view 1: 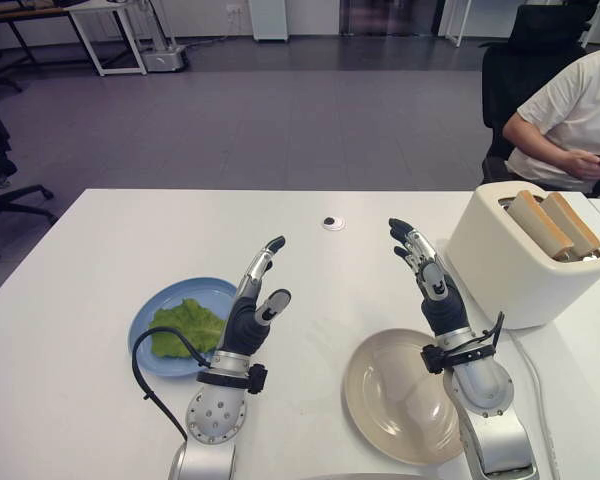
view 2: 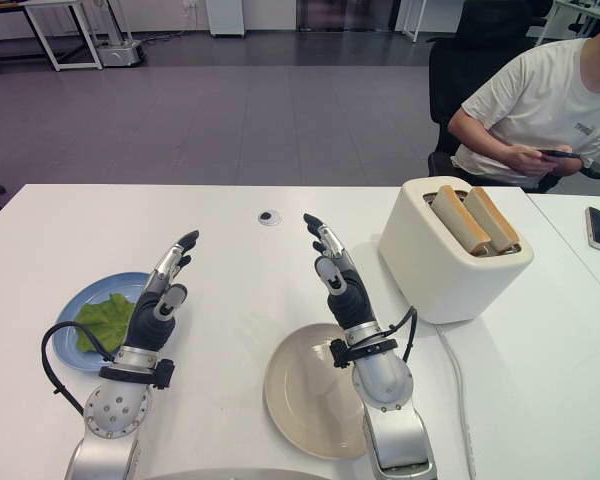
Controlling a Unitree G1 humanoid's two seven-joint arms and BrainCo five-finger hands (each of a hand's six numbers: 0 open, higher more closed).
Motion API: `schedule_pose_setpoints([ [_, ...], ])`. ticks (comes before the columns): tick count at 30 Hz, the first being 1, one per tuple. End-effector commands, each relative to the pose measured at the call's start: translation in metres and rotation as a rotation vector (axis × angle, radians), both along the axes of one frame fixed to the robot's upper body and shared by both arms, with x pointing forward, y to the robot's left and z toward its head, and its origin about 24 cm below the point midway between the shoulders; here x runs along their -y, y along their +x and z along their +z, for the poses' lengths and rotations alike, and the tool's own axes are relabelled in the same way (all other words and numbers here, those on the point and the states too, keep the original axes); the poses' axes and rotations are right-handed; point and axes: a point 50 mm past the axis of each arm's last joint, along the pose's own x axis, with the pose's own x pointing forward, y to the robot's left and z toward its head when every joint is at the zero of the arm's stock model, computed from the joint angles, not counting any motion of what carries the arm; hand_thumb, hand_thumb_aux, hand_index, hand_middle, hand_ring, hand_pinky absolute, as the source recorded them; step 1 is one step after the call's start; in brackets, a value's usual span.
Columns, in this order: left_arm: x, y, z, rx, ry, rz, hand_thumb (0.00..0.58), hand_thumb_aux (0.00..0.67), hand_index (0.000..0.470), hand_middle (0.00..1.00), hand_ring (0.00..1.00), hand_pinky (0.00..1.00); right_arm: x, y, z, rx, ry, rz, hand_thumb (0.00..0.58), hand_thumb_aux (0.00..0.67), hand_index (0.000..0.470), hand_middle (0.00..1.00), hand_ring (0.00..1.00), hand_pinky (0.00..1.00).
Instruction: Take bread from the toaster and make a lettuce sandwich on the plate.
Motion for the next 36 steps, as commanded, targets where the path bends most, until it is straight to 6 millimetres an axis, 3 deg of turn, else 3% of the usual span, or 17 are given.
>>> schedule_pose_setpoints([
  [1,-0.002,-0.001,-0.001,-0.010,0.014,0.009,0.000,0.000,0.000,0.00,0.00,0.00,0.000,0.002,-0.002,-0.015,-0.003,0.008,0.000,0.000,0.000,0.00,0.00,0.00],
  [10,-0.001,0.000,-0.001,-0.008,0.011,0.005,0.000,0.000,0.000,0.00,0.00,0.00,0.000,0.004,-0.002,-0.013,-0.020,0.016,0.000,0.000,0.000,0.00,0.00,0.00],
  [14,-0.002,0.006,-0.001,-0.012,0.019,-0.015,0.000,0.000,0.000,0.00,0.00,0.00,0.020,0.022,0.027,0.112,-0.162,0.007,0.000,0.000,0.000,0.00,0.00,0.00],
  [20,-0.006,0.013,0.000,-0.010,0.029,-0.031,0.000,0.000,0.000,0.00,0.00,0.00,0.085,0.080,0.114,0.212,-0.334,-0.065,0.000,0.000,0.000,0.00,0.00,0.00],
  [24,-0.007,0.013,0.000,-0.010,0.032,-0.032,0.000,0.000,0.000,0.00,0.00,0.00,0.138,0.110,0.158,0.178,-0.652,-0.239,0.000,0.000,0.000,0.00,0.00,0.00],
  [26,-0.008,0.014,0.000,-0.010,0.034,-0.033,0.000,0.000,0.000,0.00,0.00,0.00,0.168,0.122,0.164,0.142,-0.986,-0.403,0.000,0.000,0.000,0.00,0.00,0.00],
  [29,-0.006,0.016,0.001,-0.010,0.037,-0.048,0.000,0.000,0.000,0.00,0.00,0.00,0.213,0.123,0.158,0.033,-1.387,-0.575,0.000,0.000,0.000,0.00,0.00,0.00],
  [32,-0.008,0.015,0.001,-0.010,0.040,-0.045,0.000,0.000,0.000,0.00,0.00,0.00,0.238,0.123,0.146,-0.070,-1.575,-0.611,0.000,0.000,0.000,0.00,0.00,0.00],
  [36,-0.010,0.014,0.001,-0.010,0.042,-0.040,0.000,0.000,0.000,0.00,0.00,0.00,0.253,0.124,0.131,-0.148,-1.660,-0.595,0.000,0.000,0.000,0.00,0.00,0.00],
])
